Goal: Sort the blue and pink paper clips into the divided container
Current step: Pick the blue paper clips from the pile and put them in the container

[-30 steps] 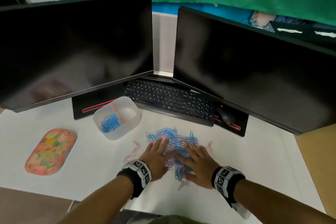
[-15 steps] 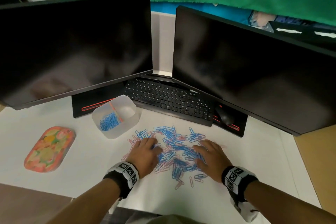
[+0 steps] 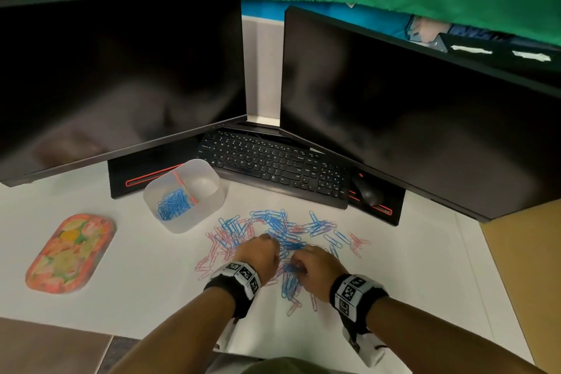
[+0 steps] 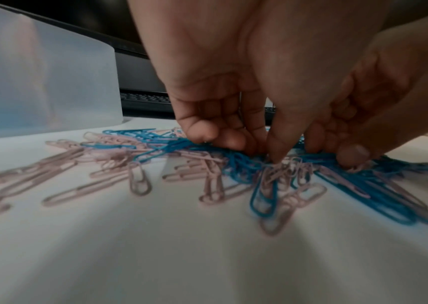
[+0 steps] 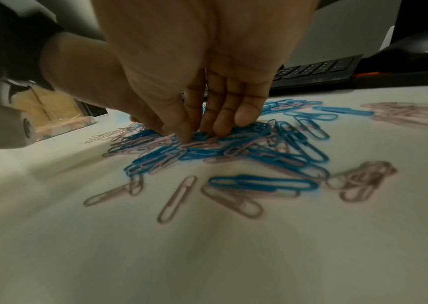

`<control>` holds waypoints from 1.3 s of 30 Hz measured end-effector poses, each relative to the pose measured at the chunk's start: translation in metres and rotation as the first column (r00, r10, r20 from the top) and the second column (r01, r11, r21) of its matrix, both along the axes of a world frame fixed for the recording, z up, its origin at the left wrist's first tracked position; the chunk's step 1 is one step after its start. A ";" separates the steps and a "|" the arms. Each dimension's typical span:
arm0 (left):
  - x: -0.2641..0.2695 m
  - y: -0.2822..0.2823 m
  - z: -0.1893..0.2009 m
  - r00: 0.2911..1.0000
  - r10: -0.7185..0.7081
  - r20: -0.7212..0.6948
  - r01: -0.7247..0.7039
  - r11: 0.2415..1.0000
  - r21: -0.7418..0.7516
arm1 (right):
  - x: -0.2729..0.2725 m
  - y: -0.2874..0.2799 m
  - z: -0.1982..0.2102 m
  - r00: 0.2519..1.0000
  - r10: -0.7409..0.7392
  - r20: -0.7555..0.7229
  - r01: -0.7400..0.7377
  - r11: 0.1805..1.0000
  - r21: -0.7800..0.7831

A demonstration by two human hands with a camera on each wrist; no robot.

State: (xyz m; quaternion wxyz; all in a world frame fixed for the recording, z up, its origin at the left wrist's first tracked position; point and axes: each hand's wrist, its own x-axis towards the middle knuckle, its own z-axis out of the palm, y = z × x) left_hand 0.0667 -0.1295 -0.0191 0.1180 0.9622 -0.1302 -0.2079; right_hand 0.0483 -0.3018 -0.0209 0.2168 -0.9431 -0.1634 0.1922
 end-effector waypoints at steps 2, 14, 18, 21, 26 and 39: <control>0.002 0.000 0.002 1.000 0.016 -0.018 -0.016 1.000 -0.005 | 0.001 0.003 -0.002 0.999 -0.024 -0.024 0.025 1.000 0.013; 0.009 0.021 0.002 0.956 0.242 -0.168 -0.291 0.866 -0.406 | 0.015 -0.015 0.000 0.870 -0.348 -0.350 0.454 0.842 0.292; 0.010 0.025 0.003 0.879 0.353 -0.321 -0.476 0.695 -0.539 | 0.020 -0.019 0.011 0.763 -0.292 -0.577 0.579 0.706 0.408; 0.013 0.025 0.009 0.727 0.380 -0.572 -0.687 0.405 -0.603 | 0.022 -0.020 0.021 0.661 -0.237 -0.712 0.690 0.565 0.453; 0.016 0.023 0.025 0.529 0.261 -0.808 -0.841 0.032 -0.540 | 0.025 -0.018 0.024 0.513 -0.187 -0.838 0.818 0.401 0.412; 0.028 0.021 0.018 0.551 0.360 -0.753 -0.833 0.193 -0.518 | 0.015 0.011 0.010 0.961 -0.183 -0.206 0.182 0.983 -0.022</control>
